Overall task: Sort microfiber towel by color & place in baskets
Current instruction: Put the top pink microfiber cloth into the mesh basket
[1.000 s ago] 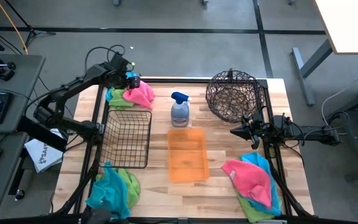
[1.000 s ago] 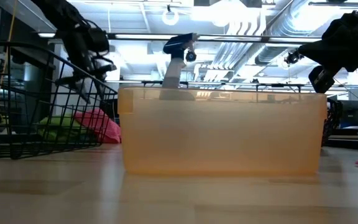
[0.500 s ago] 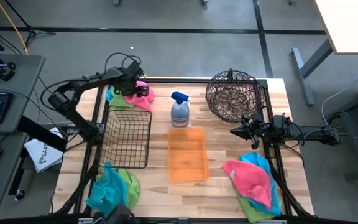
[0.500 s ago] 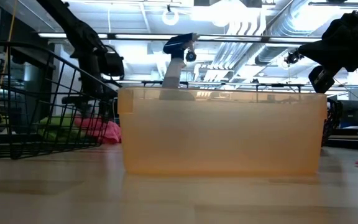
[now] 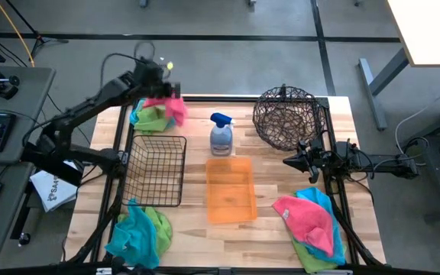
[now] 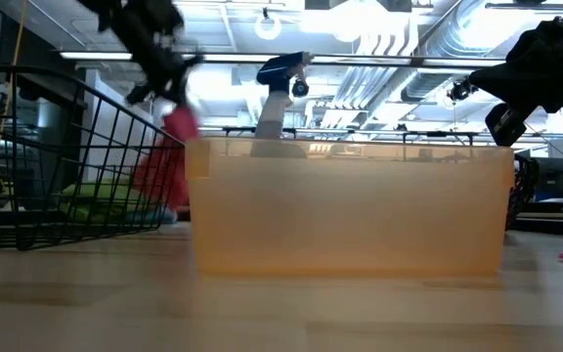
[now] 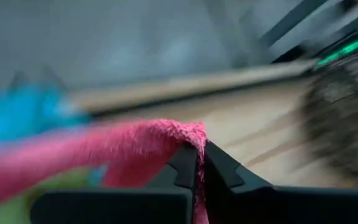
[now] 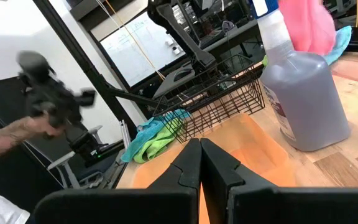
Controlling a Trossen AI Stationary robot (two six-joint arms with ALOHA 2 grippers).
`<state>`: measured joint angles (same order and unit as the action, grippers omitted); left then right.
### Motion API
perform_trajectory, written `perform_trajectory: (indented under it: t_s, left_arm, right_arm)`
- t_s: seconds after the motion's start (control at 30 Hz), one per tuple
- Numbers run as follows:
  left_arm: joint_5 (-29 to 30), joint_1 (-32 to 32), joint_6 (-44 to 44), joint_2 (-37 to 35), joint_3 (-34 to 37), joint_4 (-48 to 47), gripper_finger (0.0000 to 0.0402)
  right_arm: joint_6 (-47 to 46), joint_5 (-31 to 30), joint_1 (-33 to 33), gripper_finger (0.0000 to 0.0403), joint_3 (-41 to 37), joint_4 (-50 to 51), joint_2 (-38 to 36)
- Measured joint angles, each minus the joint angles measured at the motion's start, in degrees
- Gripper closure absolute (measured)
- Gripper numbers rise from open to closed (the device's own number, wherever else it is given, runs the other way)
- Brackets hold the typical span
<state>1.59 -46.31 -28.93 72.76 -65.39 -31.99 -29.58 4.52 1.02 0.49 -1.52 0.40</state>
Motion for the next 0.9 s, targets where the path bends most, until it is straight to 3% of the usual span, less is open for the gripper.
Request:
perform_trajectory:
  t_s: [0.13, 0.3, 0.47, 0.9]
  left_arm:
    - [-0.03, 2.65, 3.69, -0.28, -7.90, 7.75, 0.0401]
    - [-0.31, 6.61, 6.85, 4.26, -17.56, 13.23, 0.0401]
    - [-4.66, 11.42, 8.23, 12.03, -24.46, 19.09, 0.0401]
    - [-10.30, 23.93, 6.51, 34.84, -35.66, 48.83, 0.0401]
  right_arm:
    - [0.02, 0.00, 0.02, 0.0402, 0.00, 0.00, 0.00]
    - [0.01, 0.00, 0.01, 0.0402, 0.00, 0.00, 0.01]
    - [0.00, 0.00, 0.00, 0.0402, -0.02, 0.00, 0.00]
    - [0.00, 0.01, 0.00, 0.0402, 0.00, 0.01, 0.01]
